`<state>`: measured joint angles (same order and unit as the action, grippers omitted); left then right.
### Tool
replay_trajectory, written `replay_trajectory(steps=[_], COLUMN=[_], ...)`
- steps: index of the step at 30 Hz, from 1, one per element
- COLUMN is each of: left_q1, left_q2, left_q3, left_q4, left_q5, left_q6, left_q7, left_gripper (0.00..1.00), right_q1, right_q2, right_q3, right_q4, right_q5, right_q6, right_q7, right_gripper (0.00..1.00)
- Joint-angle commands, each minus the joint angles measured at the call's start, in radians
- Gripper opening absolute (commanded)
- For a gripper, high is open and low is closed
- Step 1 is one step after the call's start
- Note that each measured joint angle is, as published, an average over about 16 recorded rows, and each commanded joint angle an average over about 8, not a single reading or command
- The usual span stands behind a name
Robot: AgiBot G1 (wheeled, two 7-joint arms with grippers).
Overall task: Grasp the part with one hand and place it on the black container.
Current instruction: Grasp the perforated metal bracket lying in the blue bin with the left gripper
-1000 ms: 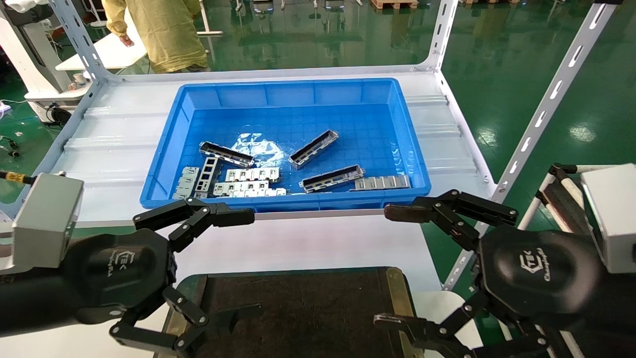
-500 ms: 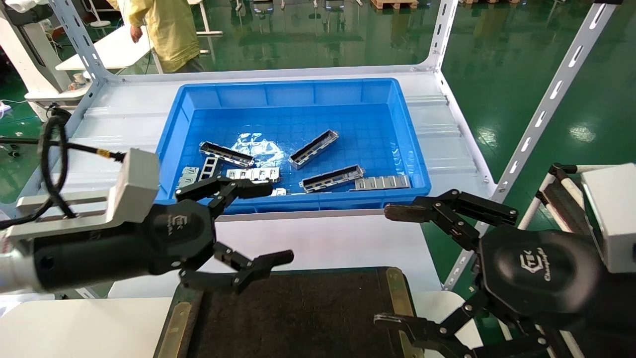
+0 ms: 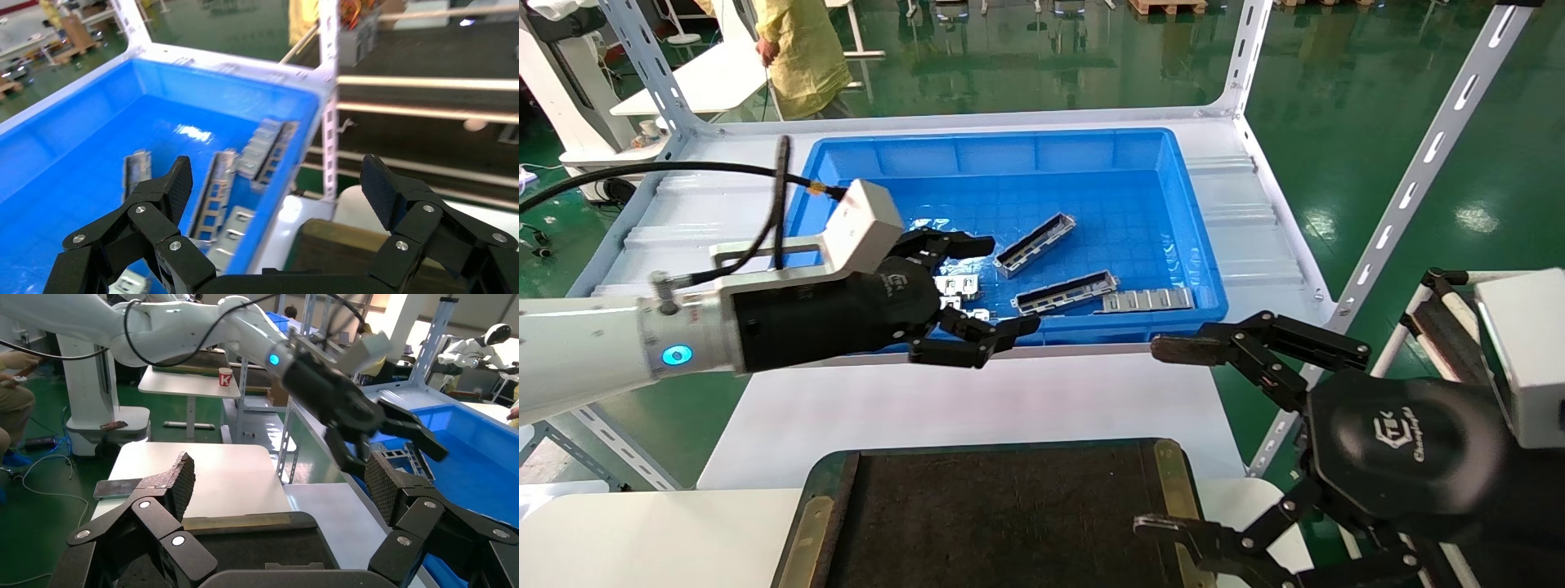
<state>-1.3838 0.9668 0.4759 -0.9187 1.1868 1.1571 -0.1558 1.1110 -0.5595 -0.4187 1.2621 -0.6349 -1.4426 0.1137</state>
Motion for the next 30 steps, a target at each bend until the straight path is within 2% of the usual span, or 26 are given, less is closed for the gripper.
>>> replay_trajectory(steps=[1, 11, 20, 30], left_q1=[-0.028, -0.12, -0.187, -0.225], left_q2=[0.033, 0.19, 0.318, 0.39], left_q3=[0.015, 0.047, 0.042, 0.043], left_q4=[0.048, 0.306, 0.554, 0.715], left_q5=[0.031, 0.114, 0.14, 0.124], left_q6=[-0.017, -0.148, -0.303, -0.392], left_q7=[0.014, 0.107, 0.216, 0.302], left_gripper=[1.0, 1.0, 1.0, 1.0], right_q1=[0.0, 0.0, 0.0, 0.0], right_q2=[0.0, 0.0, 0.0, 0.0], right_q3=[0.0, 0.0, 0.0, 0.0], right_q4=[0.0, 0.0, 0.0, 0.0], right_q5=[0.0, 0.0, 0.0, 0.0], right_q6=[0.0, 0.0, 0.0, 0.0], right_q7=[0.0, 0.0, 0.0, 0.0], right_gripper=[1.0, 1.0, 1.0, 1.0])
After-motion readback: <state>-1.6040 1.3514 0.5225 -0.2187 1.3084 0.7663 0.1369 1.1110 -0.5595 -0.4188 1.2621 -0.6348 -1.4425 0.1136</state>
